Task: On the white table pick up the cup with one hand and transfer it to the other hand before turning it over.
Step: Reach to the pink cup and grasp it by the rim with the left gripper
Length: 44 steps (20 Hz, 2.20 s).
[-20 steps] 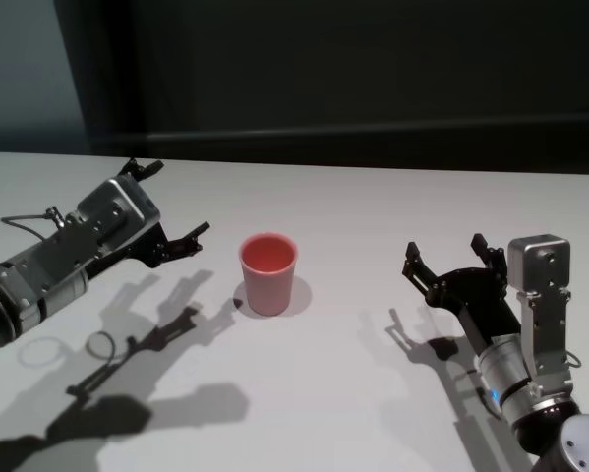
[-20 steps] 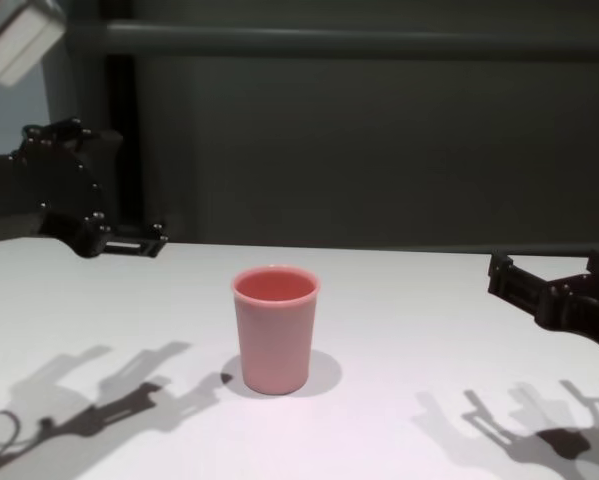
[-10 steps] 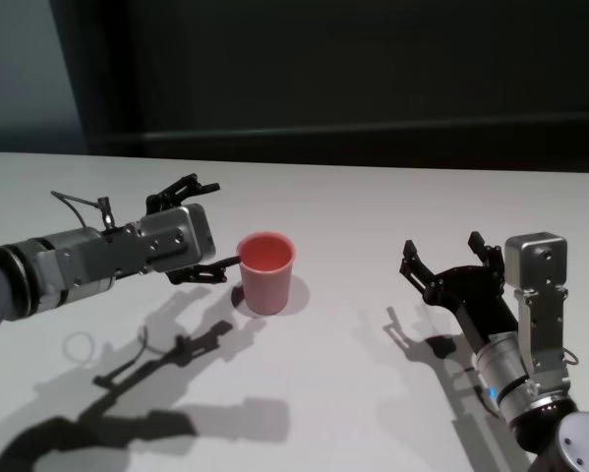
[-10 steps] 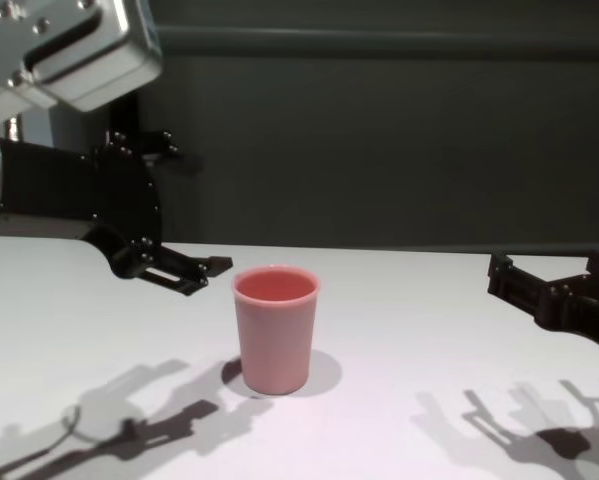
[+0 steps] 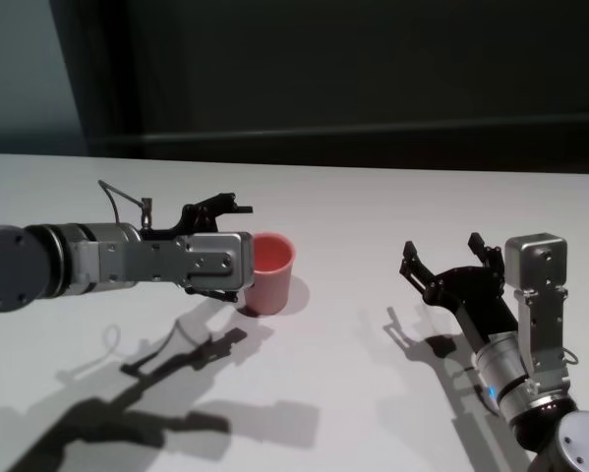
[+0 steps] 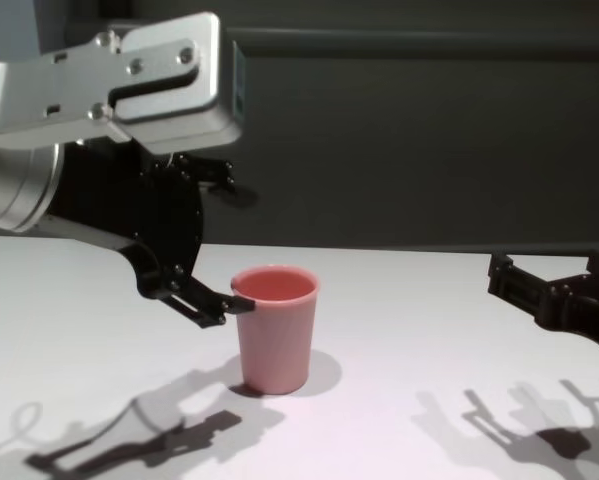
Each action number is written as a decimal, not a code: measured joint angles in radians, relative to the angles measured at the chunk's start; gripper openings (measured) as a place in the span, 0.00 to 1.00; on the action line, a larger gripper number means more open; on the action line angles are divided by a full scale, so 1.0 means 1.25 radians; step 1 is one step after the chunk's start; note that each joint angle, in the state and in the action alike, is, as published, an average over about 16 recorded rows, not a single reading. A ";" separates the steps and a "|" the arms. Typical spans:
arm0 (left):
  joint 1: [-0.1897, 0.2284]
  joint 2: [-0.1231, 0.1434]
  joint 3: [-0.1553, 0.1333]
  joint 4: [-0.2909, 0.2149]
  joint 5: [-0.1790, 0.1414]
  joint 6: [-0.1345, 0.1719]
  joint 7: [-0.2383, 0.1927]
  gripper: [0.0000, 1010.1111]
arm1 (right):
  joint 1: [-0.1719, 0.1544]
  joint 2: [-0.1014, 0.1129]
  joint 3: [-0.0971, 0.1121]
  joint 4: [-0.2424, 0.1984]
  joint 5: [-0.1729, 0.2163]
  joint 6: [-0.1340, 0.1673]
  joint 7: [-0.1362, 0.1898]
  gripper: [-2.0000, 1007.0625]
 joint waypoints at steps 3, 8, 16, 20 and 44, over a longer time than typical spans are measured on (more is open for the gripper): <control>-0.038 0.000 0.037 0.012 0.027 -0.001 -0.036 0.99 | 0.000 0.000 0.000 0.000 0.000 0.000 0.000 1.00; -0.102 -0.008 0.098 0.040 0.070 -0.007 -0.095 0.99 | 0.000 0.000 0.000 0.000 0.000 0.000 0.000 1.00; -0.194 -0.034 0.180 0.096 0.123 -0.029 -0.173 0.99 | 0.000 0.000 0.000 0.000 0.000 0.000 0.000 0.99; -0.230 -0.049 0.211 0.123 0.138 -0.041 -0.200 0.99 | 0.000 0.000 0.000 0.000 0.000 0.000 0.000 0.99; -0.342 -0.115 0.319 0.247 0.155 -0.104 -0.269 0.99 | 0.000 0.000 0.000 0.000 0.000 0.000 0.000 1.00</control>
